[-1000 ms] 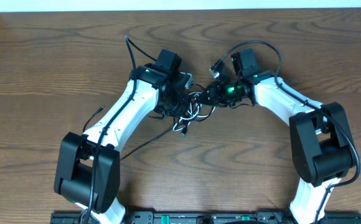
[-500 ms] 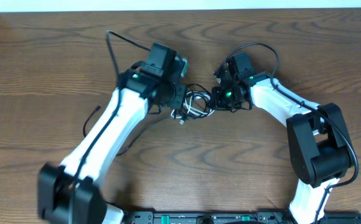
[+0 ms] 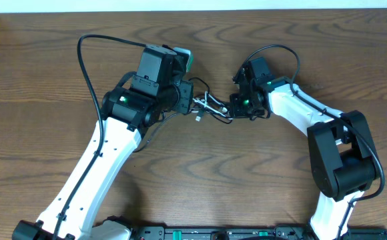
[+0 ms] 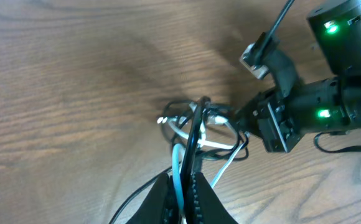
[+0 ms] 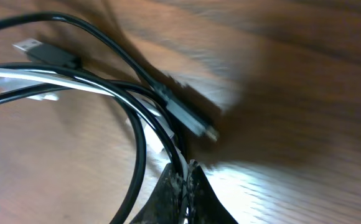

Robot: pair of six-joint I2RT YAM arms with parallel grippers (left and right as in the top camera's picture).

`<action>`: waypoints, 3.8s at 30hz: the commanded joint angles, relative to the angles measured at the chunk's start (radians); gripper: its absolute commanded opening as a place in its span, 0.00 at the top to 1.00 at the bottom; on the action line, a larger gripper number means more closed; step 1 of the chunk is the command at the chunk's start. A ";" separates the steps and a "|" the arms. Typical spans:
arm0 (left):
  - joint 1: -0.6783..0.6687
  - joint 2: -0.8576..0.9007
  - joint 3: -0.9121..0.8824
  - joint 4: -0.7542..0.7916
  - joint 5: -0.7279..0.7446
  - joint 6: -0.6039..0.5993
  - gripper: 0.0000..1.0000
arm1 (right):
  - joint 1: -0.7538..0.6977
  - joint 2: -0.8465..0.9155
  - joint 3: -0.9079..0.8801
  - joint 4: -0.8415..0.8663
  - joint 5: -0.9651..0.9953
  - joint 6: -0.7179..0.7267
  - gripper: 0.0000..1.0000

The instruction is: Untangle cables

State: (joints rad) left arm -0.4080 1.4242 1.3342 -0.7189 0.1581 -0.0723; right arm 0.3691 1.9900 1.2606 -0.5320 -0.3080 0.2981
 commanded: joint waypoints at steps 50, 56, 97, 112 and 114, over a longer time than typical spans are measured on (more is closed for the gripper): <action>0.006 0.392 0.018 -0.155 0.093 -0.192 0.59 | -0.050 -0.043 0.164 -0.182 -0.285 -0.234 0.32; 0.021 0.392 0.018 -0.176 -0.003 -0.196 0.59 | -0.025 -0.043 0.164 -0.178 -0.476 -0.360 0.30; 0.185 0.392 0.018 -0.256 -0.036 -0.259 0.02 | -0.136 -0.043 0.164 -0.158 -0.003 -0.058 0.50; 0.185 0.392 0.018 -0.257 -0.036 -0.259 0.02 | -0.078 -0.043 0.096 -0.204 0.080 0.024 0.69; 0.185 0.392 0.018 -0.256 -0.036 -0.259 0.02 | -0.066 -0.043 0.080 -0.200 0.110 0.041 0.70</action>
State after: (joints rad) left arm -0.2245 1.8069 1.3342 -0.9695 0.1310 -0.3271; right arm 0.2813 1.9667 1.3670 -0.7353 -0.2485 0.2966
